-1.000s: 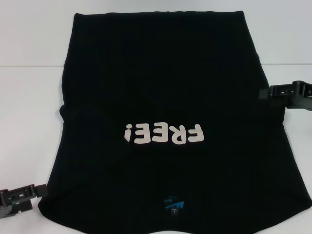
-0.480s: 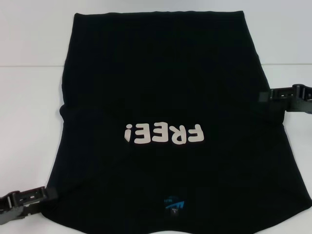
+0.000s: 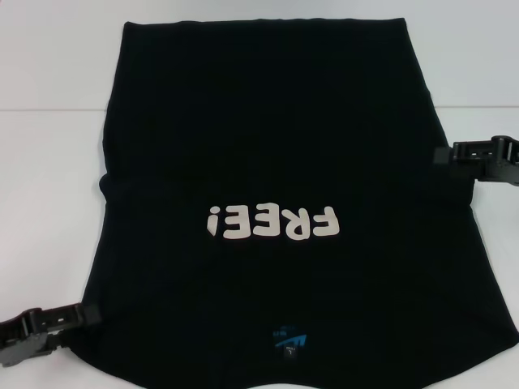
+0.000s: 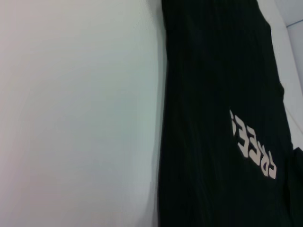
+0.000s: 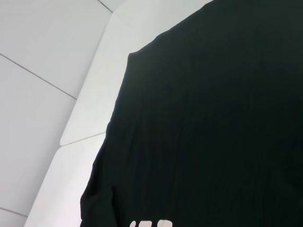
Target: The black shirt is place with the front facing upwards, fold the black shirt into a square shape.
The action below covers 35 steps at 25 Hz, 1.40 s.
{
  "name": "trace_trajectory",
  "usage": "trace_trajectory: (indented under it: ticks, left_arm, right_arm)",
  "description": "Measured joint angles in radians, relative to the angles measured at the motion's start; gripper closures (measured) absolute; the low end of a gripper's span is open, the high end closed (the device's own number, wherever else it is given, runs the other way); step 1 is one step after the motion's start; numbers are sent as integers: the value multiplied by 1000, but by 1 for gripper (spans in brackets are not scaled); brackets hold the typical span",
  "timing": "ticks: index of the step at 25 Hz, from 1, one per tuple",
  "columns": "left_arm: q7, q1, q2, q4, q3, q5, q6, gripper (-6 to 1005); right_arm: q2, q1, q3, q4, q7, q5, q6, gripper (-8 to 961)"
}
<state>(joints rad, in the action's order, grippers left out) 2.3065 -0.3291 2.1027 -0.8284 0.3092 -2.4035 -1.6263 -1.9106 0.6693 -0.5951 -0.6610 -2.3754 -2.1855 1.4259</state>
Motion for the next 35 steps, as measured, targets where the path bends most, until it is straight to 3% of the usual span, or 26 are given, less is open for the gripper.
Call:
trace_trajectory:
  ticks: [12, 18, 20, 25, 28, 35]
  left_arm:
    - [-1, -4, 0, 4, 7, 3, -1, 419]
    - [-7, -7, 0, 5, 5, 3, -1, 658]
    - [-13, -8, 0, 6, 3, 3, -1, 867]
    - [-44, -10, -2, 17, -2, 28, -15, 954]
    - [-96, -11, -14, 53, -15, 92, -75, 971]
    - [-106, -40, -28, 68, -43, 121, -116, 971]
  right_arm:
    - [9, -24, -1, 0, 16, -2, 33, 365]
    - [21, -55, 0, -2, 36, -2, 47, 370]
    - [23, -64, 0, -2, 48, -2, 53, 371]
    - [29, -82, 0, 6, 88, -1, 74, 375]
    - [35, -88, -8, 4, 117, -17, 107, 377]
    - [46, -97, -13, -85, 6, -284, 140, 383]
